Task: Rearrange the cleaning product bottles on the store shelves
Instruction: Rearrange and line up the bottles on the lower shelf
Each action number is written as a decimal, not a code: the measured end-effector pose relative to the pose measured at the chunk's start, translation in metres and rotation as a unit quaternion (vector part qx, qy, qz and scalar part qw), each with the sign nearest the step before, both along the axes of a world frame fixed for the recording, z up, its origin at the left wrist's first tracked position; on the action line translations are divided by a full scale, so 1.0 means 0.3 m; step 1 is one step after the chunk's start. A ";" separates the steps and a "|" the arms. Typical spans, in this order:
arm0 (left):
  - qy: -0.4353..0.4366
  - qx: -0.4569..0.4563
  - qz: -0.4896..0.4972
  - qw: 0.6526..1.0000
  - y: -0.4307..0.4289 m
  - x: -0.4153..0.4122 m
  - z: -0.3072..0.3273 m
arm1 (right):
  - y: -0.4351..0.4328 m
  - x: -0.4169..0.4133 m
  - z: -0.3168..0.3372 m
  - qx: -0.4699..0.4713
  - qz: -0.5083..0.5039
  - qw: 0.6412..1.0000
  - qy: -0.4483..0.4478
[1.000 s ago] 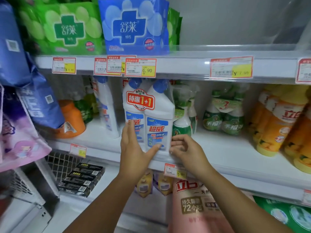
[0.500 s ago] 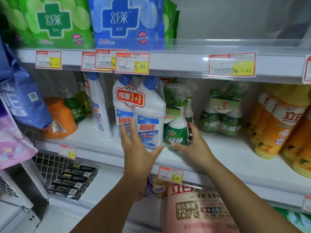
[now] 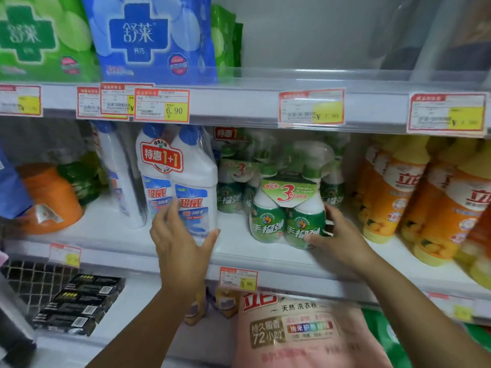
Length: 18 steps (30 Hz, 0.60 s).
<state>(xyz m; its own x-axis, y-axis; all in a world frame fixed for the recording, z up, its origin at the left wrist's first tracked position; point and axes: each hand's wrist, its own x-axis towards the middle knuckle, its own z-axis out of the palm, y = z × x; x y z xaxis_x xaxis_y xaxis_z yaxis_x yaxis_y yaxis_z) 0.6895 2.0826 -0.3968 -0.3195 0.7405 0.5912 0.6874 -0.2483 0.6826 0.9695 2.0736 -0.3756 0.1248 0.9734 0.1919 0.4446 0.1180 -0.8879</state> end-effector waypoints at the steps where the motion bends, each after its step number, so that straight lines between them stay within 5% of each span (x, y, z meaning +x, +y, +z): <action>1: 0.032 0.027 0.014 0.999 -0.006 0.012 0.006 | -0.008 0.033 0.000 -0.001 -0.007 1.000 0.002; 4: 0.103 0.087 -0.036 0.990 -0.025 0.078 0.017 | -0.023 0.095 -0.004 0.014 -0.044 0.999 -0.002; 9: 0.105 -0.044 -0.237 0.965 -0.019 0.225 -0.015 | -0.008 0.112 -0.016 0.068 -0.111 0.991 -0.043; 12: 0.127 -0.116 -0.262 0.950 0.020 0.294 -0.035 | 0.013 0.129 -0.015 0.085 -0.105 0.989 -0.056; 18: 0.210 -0.124 -0.250 0.937 0.048 0.369 -0.054 | 0.038 0.152 -0.011 0.086 -0.115 0.988 -0.051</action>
